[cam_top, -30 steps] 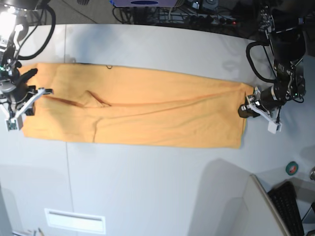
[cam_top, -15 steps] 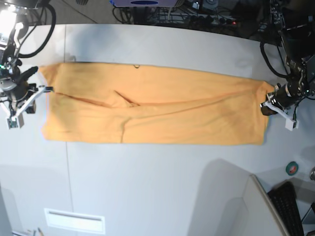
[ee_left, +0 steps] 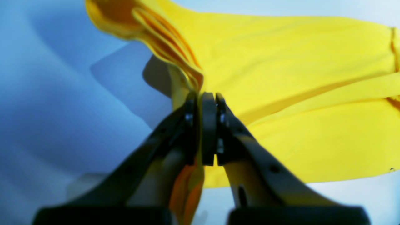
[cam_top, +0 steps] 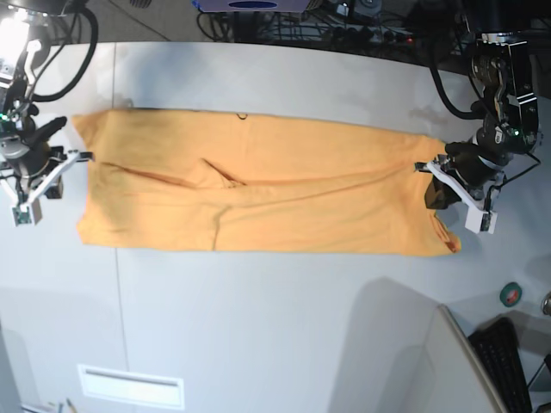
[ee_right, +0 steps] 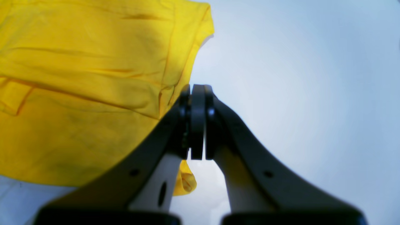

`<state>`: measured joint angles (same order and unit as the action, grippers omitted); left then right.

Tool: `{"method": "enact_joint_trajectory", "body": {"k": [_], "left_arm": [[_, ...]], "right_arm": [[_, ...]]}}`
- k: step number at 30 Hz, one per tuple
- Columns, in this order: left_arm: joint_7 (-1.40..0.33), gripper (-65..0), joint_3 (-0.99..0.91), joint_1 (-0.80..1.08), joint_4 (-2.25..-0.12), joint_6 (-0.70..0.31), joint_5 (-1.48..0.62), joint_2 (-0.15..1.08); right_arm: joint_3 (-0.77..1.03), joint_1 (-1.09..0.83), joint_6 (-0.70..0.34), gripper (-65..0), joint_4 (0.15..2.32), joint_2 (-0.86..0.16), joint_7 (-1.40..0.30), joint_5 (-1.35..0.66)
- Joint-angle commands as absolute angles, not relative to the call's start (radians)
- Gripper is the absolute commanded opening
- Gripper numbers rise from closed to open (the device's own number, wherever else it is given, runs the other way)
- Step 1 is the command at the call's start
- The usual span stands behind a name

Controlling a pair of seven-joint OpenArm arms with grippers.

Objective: Layout the t-shirt on the table in an organized manner, then fold the t-shirt properly
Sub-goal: 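Grasp the strip end with the left gripper and fold it toward the right gripper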

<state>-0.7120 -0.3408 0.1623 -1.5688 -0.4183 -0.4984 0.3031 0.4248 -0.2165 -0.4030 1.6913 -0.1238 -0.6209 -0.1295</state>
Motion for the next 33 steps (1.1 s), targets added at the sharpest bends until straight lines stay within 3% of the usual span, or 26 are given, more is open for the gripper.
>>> {"method": "enact_joint_trajectory", "body": {"k": [1,6,12,23,33], "left_arm": [[-0.702,-65.0,-0.34,0.151,-1.615,-0.423,-0.509,0.305],[-0.707,-65.0,-0.156,0.124,-1.647,-0.417,-0.509,0.285],[-0.707,-65.0,0.061,0.048,-1.598,-0.283,-0.509,0.252],[-0.707,-65.0,0.243,-0.045,-1.489,-0.282,-0.509,0.199],[-0.707,-65.0,0.286,-0.047,-1.489,-0.282,-0.509,0.199]], "right_arm": [[0.429,-0.206,-0.403,-65.0,1.707,-0.136,-0.601,-0.136],[0.429,-0.205,-0.403,-65.0,1.707,-0.136,-0.601,-0.136],[0.429,-0.205,-0.403,-65.0,1.705,-0.136,-0.601,-0.136],[0.432,-0.205,-0.403,-65.0,1.704,-0.136,-0.601,-0.136],[0.429,-0.203,-0.403,-65.0,1.704,-0.136,-0.601,-0.136]]}}
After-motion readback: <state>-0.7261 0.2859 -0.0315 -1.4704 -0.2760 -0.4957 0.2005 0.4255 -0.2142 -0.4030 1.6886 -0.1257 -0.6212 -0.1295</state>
